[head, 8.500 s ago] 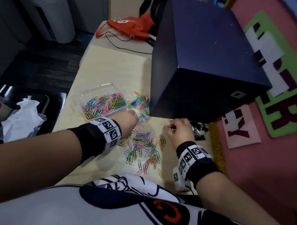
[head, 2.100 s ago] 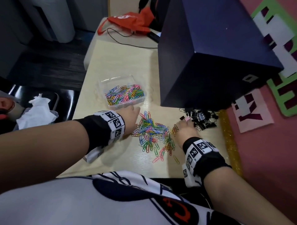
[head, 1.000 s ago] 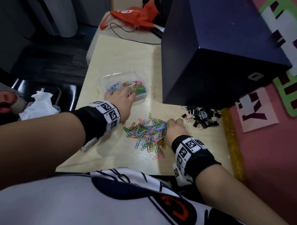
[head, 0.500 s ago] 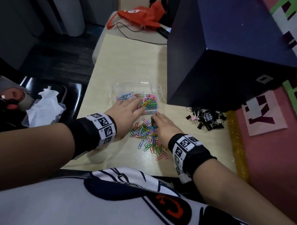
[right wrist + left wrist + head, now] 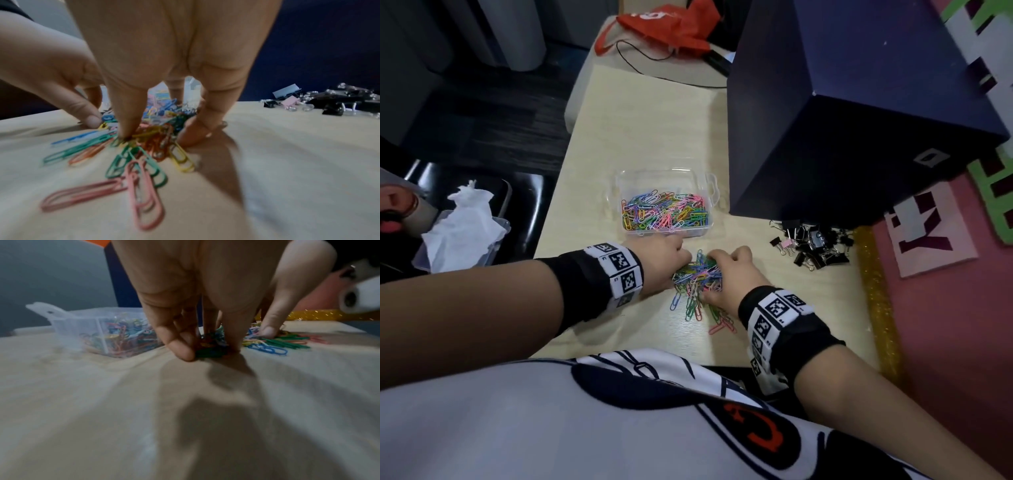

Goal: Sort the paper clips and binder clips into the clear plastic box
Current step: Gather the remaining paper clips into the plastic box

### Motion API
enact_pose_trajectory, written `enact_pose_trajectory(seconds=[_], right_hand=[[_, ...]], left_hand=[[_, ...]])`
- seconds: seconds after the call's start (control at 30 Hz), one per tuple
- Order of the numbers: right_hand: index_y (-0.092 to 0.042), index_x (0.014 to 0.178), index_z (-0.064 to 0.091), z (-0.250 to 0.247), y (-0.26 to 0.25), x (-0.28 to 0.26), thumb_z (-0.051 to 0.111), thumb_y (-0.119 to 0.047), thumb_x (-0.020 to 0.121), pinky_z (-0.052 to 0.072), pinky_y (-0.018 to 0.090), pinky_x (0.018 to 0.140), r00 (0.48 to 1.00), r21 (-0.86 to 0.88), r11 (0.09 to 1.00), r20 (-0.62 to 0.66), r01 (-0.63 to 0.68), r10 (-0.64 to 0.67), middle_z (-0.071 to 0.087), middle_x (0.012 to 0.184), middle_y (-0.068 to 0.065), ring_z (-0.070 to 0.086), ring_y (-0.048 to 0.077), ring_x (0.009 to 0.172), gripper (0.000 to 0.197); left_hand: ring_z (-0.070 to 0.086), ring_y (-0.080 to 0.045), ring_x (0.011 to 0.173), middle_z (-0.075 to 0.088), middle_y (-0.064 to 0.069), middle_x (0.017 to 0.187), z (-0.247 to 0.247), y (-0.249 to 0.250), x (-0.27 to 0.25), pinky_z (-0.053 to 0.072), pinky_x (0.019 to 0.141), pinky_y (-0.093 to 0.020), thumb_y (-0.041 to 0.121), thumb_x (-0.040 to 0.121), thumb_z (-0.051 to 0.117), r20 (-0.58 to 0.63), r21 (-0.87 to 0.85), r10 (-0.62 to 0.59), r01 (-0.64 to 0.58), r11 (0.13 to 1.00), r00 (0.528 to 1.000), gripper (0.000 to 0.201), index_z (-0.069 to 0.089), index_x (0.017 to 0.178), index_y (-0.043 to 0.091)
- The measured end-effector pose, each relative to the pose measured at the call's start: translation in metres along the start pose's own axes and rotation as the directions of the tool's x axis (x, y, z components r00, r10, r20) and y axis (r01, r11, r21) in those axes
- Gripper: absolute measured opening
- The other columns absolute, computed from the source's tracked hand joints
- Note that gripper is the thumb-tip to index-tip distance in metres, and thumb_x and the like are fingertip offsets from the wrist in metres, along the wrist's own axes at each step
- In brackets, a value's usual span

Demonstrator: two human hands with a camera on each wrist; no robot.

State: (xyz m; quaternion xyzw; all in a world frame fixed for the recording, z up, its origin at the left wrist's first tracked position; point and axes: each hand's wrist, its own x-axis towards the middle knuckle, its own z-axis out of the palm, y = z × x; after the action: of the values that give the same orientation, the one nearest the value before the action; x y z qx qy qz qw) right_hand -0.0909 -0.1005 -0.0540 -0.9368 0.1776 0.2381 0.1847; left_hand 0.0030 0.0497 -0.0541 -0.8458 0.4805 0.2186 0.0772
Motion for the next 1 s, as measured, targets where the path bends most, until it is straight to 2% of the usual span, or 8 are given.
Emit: enact_pose_trajectory(seconds=[0.13,0.27,0.53,0.63,0.73,0.8,0.9,1.0], right_hand=[[-0.024,0.128,0.049,0.002,-0.002,0.004,0.062,-0.024,0.088,0.048,0.030,0.090,0.996,0.048,0.999,-0.093,0.012,-0.008,0.037,0.122,0.007,0.059,0.027,0.094,0.042],[-0.022,0.122,0.056,-0.003,0.001,0.011,0.057,-0.021,0.091,0.047,0.029,0.084,0.989,0.044,0.999,-0.150,-0.013,0.019,0.047,0.116,0.009,0.060,0.028,0.092,0.031],[-0.021,0.116,0.063,-0.024,0.001,0.016,0.061,-0.029,0.090,0.042,0.024,0.080,0.970,0.069,0.997,-0.239,-0.034,0.049,0.057,0.113,0.009,0.059,0.025,0.097,0.028],[-0.023,0.114,0.064,-0.039,-0.008,0.018,0.063,-0.031,0.089,0.039,0.022,0.076,0.958,0.120,0.993,-0.284,0.000,0.034,0.060,0.109,0.006,0.059,0.022,0.092,0.027],[-0.025,0.117,0.064,-0.053,-0.026,0.019,0.062,-0.031,0.089,0.037,0.020,0.076,0.945,0.156,0.986,-0.328,0.059,-0.005,0.052,0.100,0.001,0.055,0.019,0.087,0.029],[-0.025,0.120,0.062,-0.061,-0.042,0.024,0.062,-0.031,0.089,0.041,0.024,0.084,0.937,0.142,0.984,-0.345,0.109,-0.054,0.057,0.107,0.004,0.057,0.023,0.099,0.031],[-0.024,0.131,0.053,-0.068,-0.058,0.032,0.064,-0.036,0.087,0.041,0.029,0.096,0.948,0.142,0.984,-0.312,0.105,-0.056,0.057,0.125,0.008,0.054,0.025,0.114,0.047],[-0.020,0.133,0.046,-0.071,-0.056,0.032,0.062,-0.034,0.088,0.041,0.032,0.096,0.955,0.126,0.991,-0.297,0.041,-0.002,0.052,0.127,0.011,0.053,0.027,0.114,0.050]], left_hand=[[0.057,-0.028,0.103,0.051,-0.007,0.117,-0.001,-0.004,-0.001,0.052,0.078,-0.039,0.031,0.093,0.055,-0.009,-0.079,-0.041,0.040,0.996,0.999,0.030,0.053,0.119,0.016],[0.057,-0.026,0.105,0.054,-0.004,0.119,-0.004,-0.010,-0.001,0.050,0.082,-0.035,0.028,0.093,0.056,-0.050,-0.154,-0.040,0.032,0.988,0.998,0.023,0.058,0.113,0.016],[0.057,-0.022,0.099,0.062,-0.002,0.106,-0.026,-0.025,-0.007,0.045,0.085,-0.031,0.024,0.091,0.058,-0.193,-0.288,-0.050,-0.008,0.958,0.980,0.016,0.065,0.104,0.017],[0.058,-0.021,0.095,0.063,-0.003,0.100,-0.038,-0.038,-0.011,0.039,0.081,-0.027,0.024,0.088,0.063,-0.301,-0.362,-0.099,-0.018,0.932,0.949,0.016,0.068,0.100,0.016],[0.061,-0.023,0.092,0.066,-0.004,0.096,-0.049,-0.051,-0.015,0.041,0.080,-0.027,0.023,0.085,0.068,-0.390,-0.412,-0.176,0.000,0.911,0.904,0.016,0.070,0.098,0.015],[0.061,-0.023,0.095,0.067,-0.003,0.100,-0.054,-0.059,-0.016,0.042,0.082,-0.028,0.026,0.086,0.067,-0.387,-0.405,-0.210,0.039,0.914,0.898,0.019,0.070,0.102,0.016],[0.060,-0.022,0.104,0.067,0.001,0.113,-0.055,-0.065,-0.015,0.046,0.085,-0.031,0.039,0.087,0.063,-0.290,-0.340,-0.266,0.161,0.927,0.919,0.036,0.061,0.120,0.025],[0.057,-0.024,0.110,0.061,0.001,0.121,-0.049,-0.065,-0.016,0.049,0.087,-0.037,0.045,0.087,0.061,-0.239,-0.281,-0.297,0.227,0.933,0.925,0.053,0.045,0.134,0.028]])
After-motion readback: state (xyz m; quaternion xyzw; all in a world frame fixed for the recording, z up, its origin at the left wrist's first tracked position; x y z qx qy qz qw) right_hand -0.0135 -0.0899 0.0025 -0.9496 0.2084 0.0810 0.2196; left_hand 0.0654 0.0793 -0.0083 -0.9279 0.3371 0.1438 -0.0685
